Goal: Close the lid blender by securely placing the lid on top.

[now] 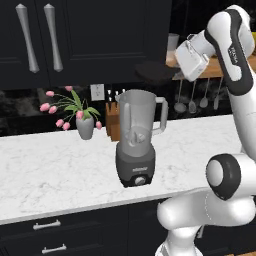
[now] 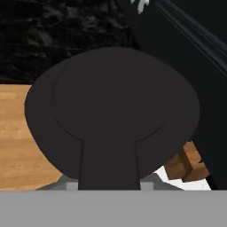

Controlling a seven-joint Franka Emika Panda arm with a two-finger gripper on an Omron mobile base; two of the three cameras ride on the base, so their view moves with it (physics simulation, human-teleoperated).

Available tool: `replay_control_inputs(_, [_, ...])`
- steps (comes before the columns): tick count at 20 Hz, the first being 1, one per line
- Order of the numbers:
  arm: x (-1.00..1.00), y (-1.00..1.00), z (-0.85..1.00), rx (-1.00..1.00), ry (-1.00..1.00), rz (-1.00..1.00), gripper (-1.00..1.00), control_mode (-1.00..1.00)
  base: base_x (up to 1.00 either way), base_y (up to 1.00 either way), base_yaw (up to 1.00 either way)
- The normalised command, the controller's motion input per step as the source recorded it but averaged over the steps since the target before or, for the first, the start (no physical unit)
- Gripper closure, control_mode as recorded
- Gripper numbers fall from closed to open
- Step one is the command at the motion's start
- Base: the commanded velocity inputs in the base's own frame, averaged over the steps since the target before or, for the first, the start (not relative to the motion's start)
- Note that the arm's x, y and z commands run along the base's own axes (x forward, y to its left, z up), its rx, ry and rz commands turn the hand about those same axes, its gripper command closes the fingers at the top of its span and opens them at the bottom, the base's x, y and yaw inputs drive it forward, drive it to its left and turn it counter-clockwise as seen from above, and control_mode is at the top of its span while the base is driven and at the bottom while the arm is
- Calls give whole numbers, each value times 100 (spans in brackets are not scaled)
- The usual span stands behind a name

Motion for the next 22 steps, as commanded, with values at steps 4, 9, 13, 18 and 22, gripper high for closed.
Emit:
replay_control_inputs(4, [0,3,-11,-9,0,1,100,-100,0,0,0])
replay_control_inputs(9, [11,2,-23,-11,-6,1,100,-100,0,0,0])
replay_control_inputs(13, [18,10,-26,-2,-7,0,100,-100,0,0,0])
replay_control_inputs(18, [14,17,-26,0,-5,0,100,-100,0,0,0])
replay_control_inputs(22, [7,20,-39,-2,-5,0,100,-100,0,0,0])
